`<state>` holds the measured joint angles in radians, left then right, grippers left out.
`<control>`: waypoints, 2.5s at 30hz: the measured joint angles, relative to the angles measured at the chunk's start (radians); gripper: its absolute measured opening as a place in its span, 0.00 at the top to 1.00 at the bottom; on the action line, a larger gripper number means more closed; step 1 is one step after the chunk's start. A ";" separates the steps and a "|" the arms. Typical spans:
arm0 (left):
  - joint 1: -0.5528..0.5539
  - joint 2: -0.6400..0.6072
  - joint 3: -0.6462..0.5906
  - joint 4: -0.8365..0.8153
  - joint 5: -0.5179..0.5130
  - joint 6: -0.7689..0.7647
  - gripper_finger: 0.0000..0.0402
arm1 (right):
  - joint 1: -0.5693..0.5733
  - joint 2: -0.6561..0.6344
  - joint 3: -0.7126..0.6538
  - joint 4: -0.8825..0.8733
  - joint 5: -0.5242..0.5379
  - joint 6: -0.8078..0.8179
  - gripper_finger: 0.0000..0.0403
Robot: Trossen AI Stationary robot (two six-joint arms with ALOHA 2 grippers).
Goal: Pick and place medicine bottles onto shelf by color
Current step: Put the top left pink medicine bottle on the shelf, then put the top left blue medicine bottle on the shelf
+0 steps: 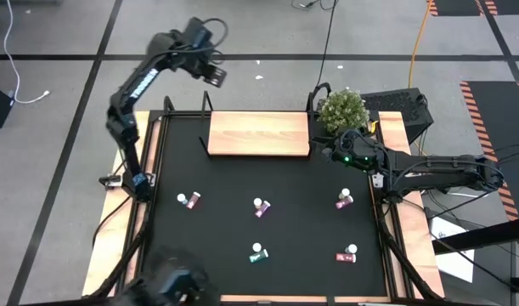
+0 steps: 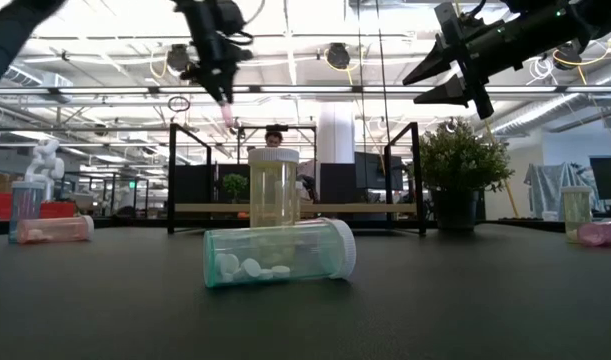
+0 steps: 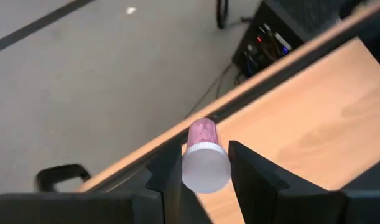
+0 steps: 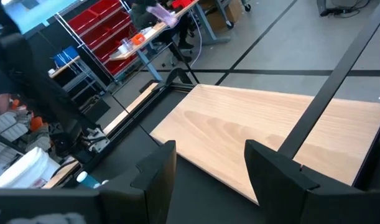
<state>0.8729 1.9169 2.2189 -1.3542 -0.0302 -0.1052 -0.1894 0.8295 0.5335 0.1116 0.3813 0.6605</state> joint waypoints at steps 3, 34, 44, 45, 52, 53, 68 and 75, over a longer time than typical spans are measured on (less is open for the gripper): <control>-0.027 0.066 0.011 -0.035 0.003 0.031 0.69 | 0.000 0.000 0.000 -0.019 -0.017 0.000 0.54; -0.090 0.317 -0.122 0.031 0.003 0.154 0.69 | 0.002 0.000 0.000 -0.102 -0.044 0.027 0.54; -0.090 0.315 -0.137 0.040 0.002 0.152 0.69 | 0.002 0.000 0.000 -0.102 -0.045 0.027 0.54; -0.090 0.315 -0.137 0.040 0.002 0.152 0.68 | 0.002 0.000 0.000 -0.103 -0.046 0.027 0.54; -0.091 0.295 -0.143 0.043 0.004 0.149 0.51 | 0.002 0.000 0.000 -0.110 -0.047 0.028 0.54; -0.091 0.284 -0.141 0.041 0.004 0.147 0.49 | 0.002 0.000 0.000 -0.112 -0.047 0.030 0.54; -0.134 -0.062 -0.140 -0.114 0.003 0.202 0.32 | 0.001 0.000 0.000 -0.055 -0.056 -0.046 0.54; -0.203 -0.333 -0.232 -0.156 0.030 0.083 0.41 | 0.001 0.000 0.000 0.047 -0.091 -0.064 0.54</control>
<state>0.6696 1.5835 1.9864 -1.5097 -0.0007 -0.0223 -0.1880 0.8291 0.5331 0.1584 0.2904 0.5970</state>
